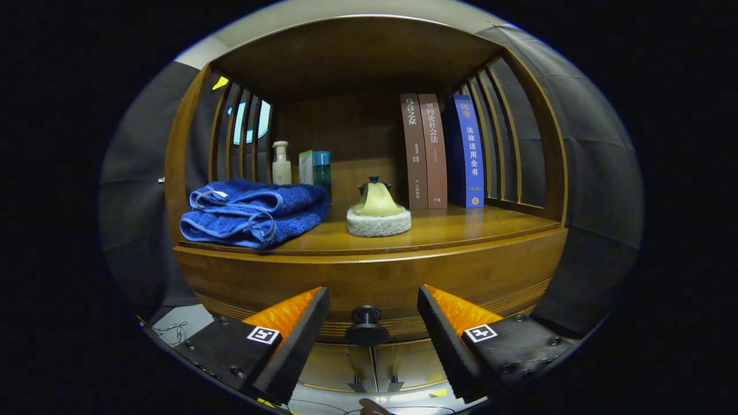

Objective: Pull open the drawer, take out the items inside it, and place them on the countertop above the cabinet.

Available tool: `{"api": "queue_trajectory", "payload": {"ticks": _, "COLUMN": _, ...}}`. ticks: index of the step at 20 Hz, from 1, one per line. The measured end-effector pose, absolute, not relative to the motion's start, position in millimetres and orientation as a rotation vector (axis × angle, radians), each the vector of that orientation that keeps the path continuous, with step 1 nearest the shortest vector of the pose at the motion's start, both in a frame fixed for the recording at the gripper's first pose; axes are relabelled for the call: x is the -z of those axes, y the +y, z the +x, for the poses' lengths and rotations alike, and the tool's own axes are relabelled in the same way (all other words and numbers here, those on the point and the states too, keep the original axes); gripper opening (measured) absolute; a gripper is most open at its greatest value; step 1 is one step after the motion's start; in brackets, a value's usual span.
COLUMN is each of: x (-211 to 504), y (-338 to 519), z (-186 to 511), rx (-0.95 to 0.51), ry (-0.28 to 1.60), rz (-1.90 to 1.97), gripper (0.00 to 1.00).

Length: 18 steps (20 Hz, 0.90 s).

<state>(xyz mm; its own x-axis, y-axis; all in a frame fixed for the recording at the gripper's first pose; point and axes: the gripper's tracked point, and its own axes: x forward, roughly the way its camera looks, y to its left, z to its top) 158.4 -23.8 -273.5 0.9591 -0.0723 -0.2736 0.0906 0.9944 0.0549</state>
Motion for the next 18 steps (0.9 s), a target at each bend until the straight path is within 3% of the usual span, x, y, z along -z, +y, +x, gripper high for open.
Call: {"api": "queue_trajectory", "payload": {"ticks": 18, "x": 40, "y": -19, "z": 62, "rx": 0.065, "ry": 0.108, "rz": 0.048, "gripper": 1.00}}
